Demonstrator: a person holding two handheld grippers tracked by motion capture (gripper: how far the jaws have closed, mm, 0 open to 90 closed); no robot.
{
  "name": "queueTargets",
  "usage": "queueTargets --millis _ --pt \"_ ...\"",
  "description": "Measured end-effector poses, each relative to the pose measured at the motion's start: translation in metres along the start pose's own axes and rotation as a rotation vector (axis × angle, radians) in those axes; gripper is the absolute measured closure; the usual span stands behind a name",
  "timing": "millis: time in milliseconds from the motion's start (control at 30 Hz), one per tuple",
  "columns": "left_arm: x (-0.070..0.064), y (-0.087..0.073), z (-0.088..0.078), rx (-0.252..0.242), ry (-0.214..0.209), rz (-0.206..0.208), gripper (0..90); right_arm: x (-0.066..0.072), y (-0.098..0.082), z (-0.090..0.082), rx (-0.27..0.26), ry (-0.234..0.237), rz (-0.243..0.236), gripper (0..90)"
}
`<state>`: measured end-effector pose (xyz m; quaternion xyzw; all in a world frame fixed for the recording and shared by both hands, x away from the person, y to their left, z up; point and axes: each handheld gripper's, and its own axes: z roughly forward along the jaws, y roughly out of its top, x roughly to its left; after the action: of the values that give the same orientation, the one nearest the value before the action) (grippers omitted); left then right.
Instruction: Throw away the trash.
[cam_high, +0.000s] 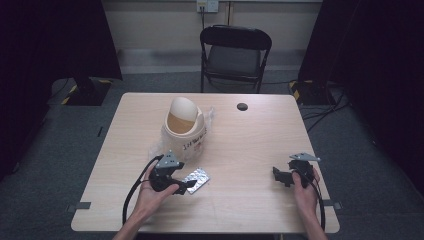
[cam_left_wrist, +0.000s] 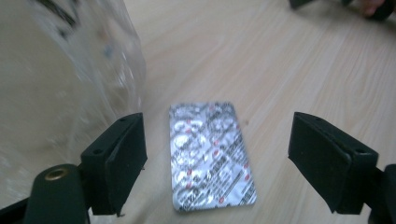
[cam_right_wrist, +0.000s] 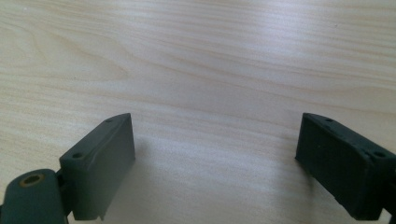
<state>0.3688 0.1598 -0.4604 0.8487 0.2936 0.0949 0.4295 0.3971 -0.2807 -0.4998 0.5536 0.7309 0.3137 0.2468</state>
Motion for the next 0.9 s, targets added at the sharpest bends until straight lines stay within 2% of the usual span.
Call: queueTargets --millis 100,133,267,300,367,467,500,600,633,700,900 --pt "0.002 -0.006 0.009 0.024 0.02 -0.012 19.4 0.0 0.0 0.0 0.001 -0.001 0.0 10.8" --pt "0.003 -0.007 0.011 0.033 0.015 -0.026 19.4 0.0 0.0 0.0 0.001 -0.001 0.0 10.8" --pt "0.003 -0.009 0.019 0.057 0.0 -0.035 19.3 0.0 0.0 0.0 0.001 -0.001 0.0 10.8" --pt "0.002 -0.01 0.021 0.061 -0.01 -0.028 19.3 0.0 0.0 0.0 0.001 -0.001 0.0 10.8" --pt "-0.002 -0.009 0.024 0.089 0.017 0.008 20.7 0.0 0.0 0.0 0.001 0.0 0.0 10.8" --pt "-0.004 -0.011 0.029 0.095 0.013 0.002 21.0 0.0 0.0 0.0 0.001 -0.001 0.0 10.8" --pt "-0.004 -0.011 0.03 0.109 0.024 0.019 20.7 0.0 0.0 0.0 0.001 -0.001 0.0 10.8" --pt "-0.008 -0.013 0.035 0.123 0.04 0.025 21.4 0.0 0.0 0.0 0.001 0.0 0.0 10.8" --pt "-0.008 -0.013 0.036 0.14 0.043 0.041 21.7 0.0 0.0 0.0 0.001 -0.001 0.0 10.8" --pt "-0.01 -0.014 0.037 0.142 0.063 0.061 21.4 0.0 0.0 0.0 0.0 0.0 0.0 10.8" --pt "-0.012 -0.017 0.035 0.125 0.073 0.048 22.5 0.0 -0.001 -0.001 0.0 0.002 -0.003 10.8"
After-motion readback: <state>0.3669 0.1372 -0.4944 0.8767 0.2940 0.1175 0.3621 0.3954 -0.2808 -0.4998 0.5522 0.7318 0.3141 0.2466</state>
